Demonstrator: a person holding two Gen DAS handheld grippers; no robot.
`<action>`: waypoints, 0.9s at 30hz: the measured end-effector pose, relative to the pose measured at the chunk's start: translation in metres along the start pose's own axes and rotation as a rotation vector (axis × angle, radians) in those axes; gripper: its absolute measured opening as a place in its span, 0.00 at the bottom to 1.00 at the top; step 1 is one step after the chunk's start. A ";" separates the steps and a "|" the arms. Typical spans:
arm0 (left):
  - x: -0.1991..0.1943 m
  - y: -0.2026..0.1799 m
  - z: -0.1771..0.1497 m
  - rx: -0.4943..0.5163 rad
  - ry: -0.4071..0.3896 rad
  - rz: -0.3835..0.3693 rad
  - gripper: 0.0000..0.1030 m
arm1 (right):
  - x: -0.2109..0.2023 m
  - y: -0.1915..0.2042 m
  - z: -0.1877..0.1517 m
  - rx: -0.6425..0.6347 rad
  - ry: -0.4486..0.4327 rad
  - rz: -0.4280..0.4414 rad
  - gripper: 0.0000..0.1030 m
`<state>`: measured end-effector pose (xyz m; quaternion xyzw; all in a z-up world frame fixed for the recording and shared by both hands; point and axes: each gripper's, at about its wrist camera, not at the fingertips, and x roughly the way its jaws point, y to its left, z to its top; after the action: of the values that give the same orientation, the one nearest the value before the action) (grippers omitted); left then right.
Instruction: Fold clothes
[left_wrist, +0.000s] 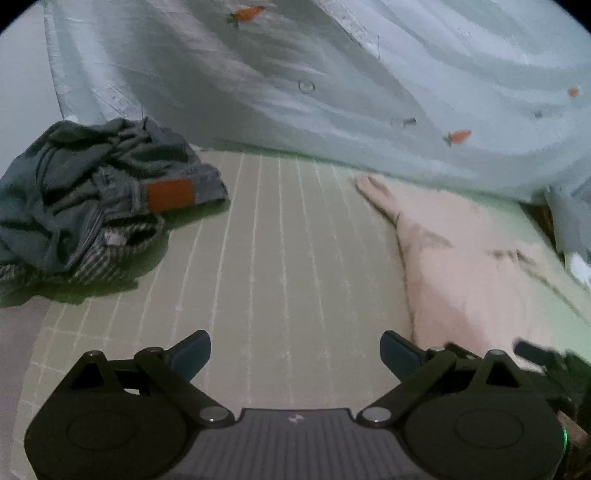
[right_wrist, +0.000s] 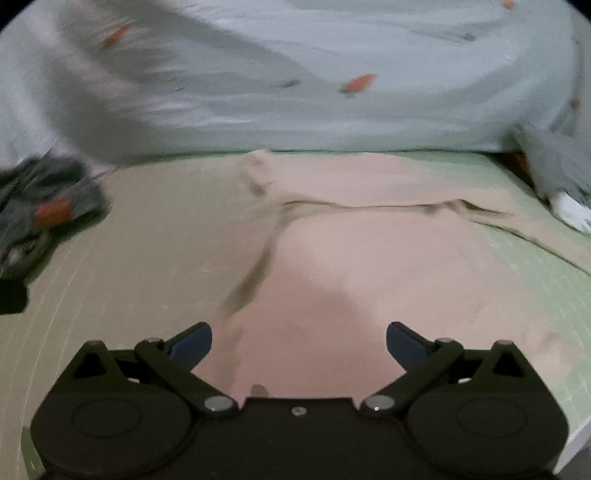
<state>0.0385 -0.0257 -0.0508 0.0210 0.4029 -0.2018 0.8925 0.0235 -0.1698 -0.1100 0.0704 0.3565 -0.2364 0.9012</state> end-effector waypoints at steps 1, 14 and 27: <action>-0.001 0.004 -0.002 -0.001 0.004 -0.002 0.95 | 0.002 0.010 -0.004 -0.026 0.012 0.001 0.85; -0.004 0.025 -0.003 -0.067 0.016 0.012 0.95 | 0.010 0.015 -0.015 -0.007 0.060 0.139 0.03; 0.017 -0.053 0.021 -0.050 -0.005 -0.017 0.95 | 0.000 -0.132 0.001 0.234 0.052 0.071 0.03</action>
<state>0.0434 -0.0842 -0.0429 -0.0051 0.4059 -0.1995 0.8919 -0.0389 -0.2858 -0.1039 0.1936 0.3472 -0.2424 0.8850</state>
